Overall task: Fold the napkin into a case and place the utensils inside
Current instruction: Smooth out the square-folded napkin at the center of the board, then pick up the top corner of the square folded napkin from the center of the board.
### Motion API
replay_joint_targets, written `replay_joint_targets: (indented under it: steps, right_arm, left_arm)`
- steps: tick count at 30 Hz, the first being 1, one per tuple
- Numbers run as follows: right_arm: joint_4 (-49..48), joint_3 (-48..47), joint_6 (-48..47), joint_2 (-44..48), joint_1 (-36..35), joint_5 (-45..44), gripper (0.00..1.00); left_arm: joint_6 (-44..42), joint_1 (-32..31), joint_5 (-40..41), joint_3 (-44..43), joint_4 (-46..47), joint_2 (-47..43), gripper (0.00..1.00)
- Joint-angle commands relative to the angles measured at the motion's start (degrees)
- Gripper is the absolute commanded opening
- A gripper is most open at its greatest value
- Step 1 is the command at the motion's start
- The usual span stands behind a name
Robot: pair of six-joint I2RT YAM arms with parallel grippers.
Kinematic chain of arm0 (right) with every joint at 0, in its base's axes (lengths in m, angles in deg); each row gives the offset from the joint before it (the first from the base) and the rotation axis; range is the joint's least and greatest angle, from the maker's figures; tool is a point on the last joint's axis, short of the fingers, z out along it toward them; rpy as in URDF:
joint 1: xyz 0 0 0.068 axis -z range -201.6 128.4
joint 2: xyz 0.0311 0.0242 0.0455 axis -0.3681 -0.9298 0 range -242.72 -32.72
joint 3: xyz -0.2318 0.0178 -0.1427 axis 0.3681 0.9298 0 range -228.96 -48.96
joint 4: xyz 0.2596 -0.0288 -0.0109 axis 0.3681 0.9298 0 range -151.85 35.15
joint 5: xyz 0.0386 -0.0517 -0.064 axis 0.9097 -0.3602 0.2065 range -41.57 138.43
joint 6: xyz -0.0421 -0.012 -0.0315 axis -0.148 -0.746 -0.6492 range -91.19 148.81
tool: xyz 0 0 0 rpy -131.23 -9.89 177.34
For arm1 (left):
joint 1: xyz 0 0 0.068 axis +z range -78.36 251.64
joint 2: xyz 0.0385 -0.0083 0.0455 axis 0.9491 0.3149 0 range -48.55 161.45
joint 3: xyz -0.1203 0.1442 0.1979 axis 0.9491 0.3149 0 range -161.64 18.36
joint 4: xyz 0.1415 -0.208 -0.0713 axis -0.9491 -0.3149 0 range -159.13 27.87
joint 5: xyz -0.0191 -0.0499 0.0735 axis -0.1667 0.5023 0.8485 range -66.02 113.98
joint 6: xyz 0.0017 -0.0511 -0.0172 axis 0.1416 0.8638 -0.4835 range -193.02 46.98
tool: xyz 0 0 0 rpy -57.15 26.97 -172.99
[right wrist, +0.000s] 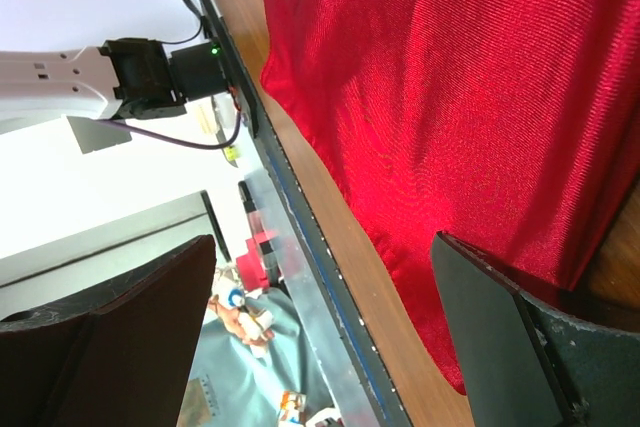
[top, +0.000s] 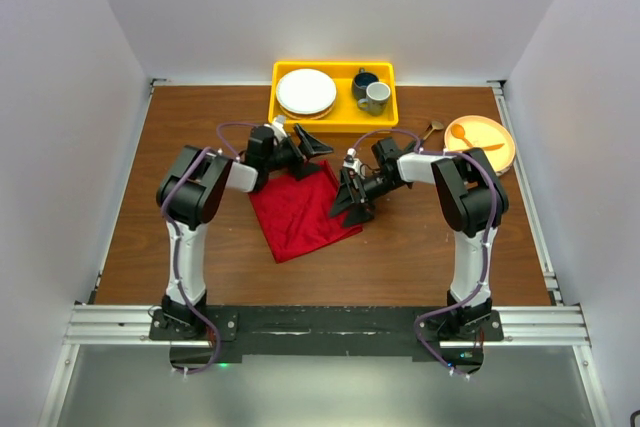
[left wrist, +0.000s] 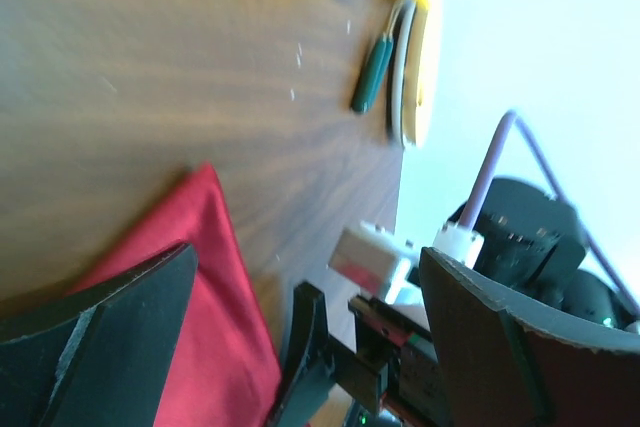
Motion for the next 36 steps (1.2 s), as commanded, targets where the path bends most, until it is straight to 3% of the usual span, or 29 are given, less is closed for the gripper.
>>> replay_joint_targets:
  steps: [1,4,9,11,13,14,16,17,19,20,21,22,23,24,25,28,29,36]
  right_arm:
    - [0.87,1.7,-2.81,-3.62,0.36,-11.91,0.96]
    - [0.96,1.35,-2.9,-3.54,0.27,-12.18,0.96]
    - [2.8,-1.11,-4.39,-2.84,0.27,-12.09,0.95]
    - [4.65,-2.77,-6.23,-1.61,0.18,-11.83,0.95]
    - [6.92,-4.1,-7.99,-0.38,0.1,-11.48,0.94]
    - [7.63,-5.23,-8.52,0.93,0.18,-11.13,0.92]
    - [10.69,-7.34,-10.88,1.91,-0.08,-10.69,0.75]
    - [11.94,-8.14,-11.86,2.96,-0.25,-10.86,0.7]
    - [14.66,-9.72,-14.05,4.02,-0.34,-12.35,0.65]
    - [15.46,-10.08,-14.24,4.8,-0.34,-13.23,0.65]
    - [16.25,-10.34,-16.33,5.25,-0.34,-13.76,0.63]
    - [17.3,-10.78,-17.39,5.69,-0.34,-15.24,0.59]
    - [17.57,-10.87,-17.58,6.39,-0.43,-16.13,0.57]
    - [17.75,-10.87,-17.75,6.66,-0.35,-17.7,0.56]
    - [17.75,-10.7,-18.01,7.01,-0.34,-18.67,0.51]
    - [16.43,-9.03,-17.4,7.98,-0.35,-21.75,0.44]
    - [16.08,-8.59,-17.23,8.15,-0.34,-22.46,0.43]
    - [13.45,-5.95,-16.09,7.8,-0.52,-27.12,0.36]
  left_arm:
    - [-2.65,3.89,2.74,-0.56,0.06,2.97,1.0]
    - [-3.79,4.6,1.86,-0.38,0.94,3.41,1.0]
    - [-6.94,4.87,-8.41,-0.56,8.06,-1.32,1.0]
    - [-12.72,5.39,-11.49,-0.38,1.18,-7.82,1.0]
    - [-23.53,7.23,-12.64,2.32,-3.26,-16.14,1.0]
    - [-34.01,8.11,-13.78,2.95,-10.85,-18.98,1.0]
    - [-46.79,10.74,-13.78,3.66,-21.24,-27.39,1.0]
    - [-60.17,11.37,-13.27,3.92,-30.95,-30.14,1.0]
    - [-74.82,11.81,-11.51,5.67,-39.19,-38.64,1.0]
    - [-87.51,11.55,-11.85,6.73,-47.49,-41.56,1.0]
    - [-92.77,11.37,-11.94,7.87,-50.36,-44.2,1.0]
    - [-98.13,10.33,-11.42,9.62,-53.17,-48.32,0.93]
    - [-109.32,9.1,-10.28,10.16,-60.25,-49.93,0.88]
    - [-114.22,5.43,-8.79,10.69,-63.45,-51.33,0.83]
    - [-118.27,3.39,-6.08,11.91,-68.09,-53.61,0.72]
    - [-130.15,-2.94,-2.73,17.43,-70.6,-59.32,0.42]
    - [-133.83,-4.0,-1.76,19.11,-70.16,-60.74,0.39]
    - [-147.31,-11.12,1.77,25.55,-74.02,-62.26,0.44]
